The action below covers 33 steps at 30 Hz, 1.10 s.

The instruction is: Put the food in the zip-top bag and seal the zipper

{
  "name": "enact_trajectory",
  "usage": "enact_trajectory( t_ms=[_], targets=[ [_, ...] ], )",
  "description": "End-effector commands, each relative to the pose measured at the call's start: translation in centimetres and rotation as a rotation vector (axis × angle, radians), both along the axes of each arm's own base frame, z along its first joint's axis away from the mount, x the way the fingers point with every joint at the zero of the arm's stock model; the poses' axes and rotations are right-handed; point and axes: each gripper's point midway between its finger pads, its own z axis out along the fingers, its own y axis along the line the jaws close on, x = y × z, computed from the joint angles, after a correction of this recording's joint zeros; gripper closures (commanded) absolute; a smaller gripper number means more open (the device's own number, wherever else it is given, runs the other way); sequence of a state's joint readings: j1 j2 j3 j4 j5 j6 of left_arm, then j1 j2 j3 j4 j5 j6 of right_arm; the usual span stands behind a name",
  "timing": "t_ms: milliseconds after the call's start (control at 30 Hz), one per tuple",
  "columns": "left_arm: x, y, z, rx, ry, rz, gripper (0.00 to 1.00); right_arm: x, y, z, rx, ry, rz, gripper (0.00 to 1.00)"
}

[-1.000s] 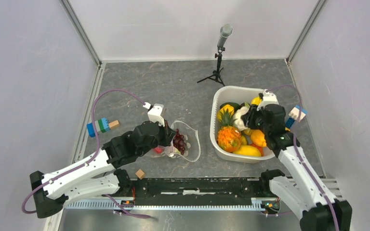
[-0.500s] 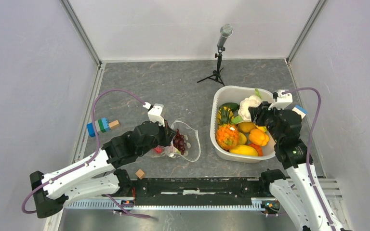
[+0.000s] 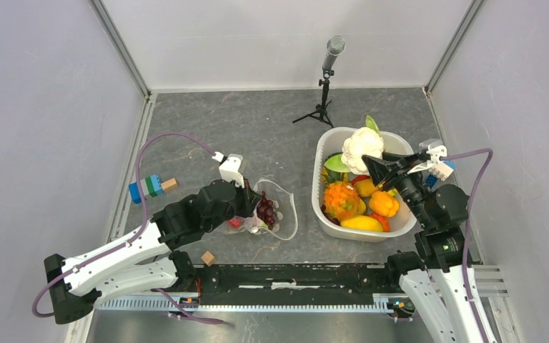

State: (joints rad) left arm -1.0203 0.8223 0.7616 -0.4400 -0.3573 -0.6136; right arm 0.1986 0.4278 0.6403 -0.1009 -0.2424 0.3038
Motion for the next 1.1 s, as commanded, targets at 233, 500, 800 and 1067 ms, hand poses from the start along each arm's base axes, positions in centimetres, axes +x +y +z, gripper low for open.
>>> enact_trajectory(
  t_ms=[233, 500, 800, 1067],
  targets=[
    [0.4, -0.3, 1.4, -0.043, -0.025, 0.004, 0.96, -3.7, 6.6, 3.5, 0.131, -0.115, 0.465, 0.86],
    [0.4, -0.5, 1.9, -0.056, -0.025, 0.001, 0.97, -5.3, 10.8, -0.8, 0.065, 0.007, 0.662, 0.85],
    [0.2, -0.6, 2.2, -0.062, -0.021, -0.005, 0.97, -7.3, 15.8, -4.7, -0.114, 0.079, 0.761, 0.86],
    [0.3, -1.0, 2.2, -0.051, -0.019, -0.017, 0.97, -7.6, 20.3, -9.4, -0.358, 0.109, 0.759, 0.87]
  ],
)
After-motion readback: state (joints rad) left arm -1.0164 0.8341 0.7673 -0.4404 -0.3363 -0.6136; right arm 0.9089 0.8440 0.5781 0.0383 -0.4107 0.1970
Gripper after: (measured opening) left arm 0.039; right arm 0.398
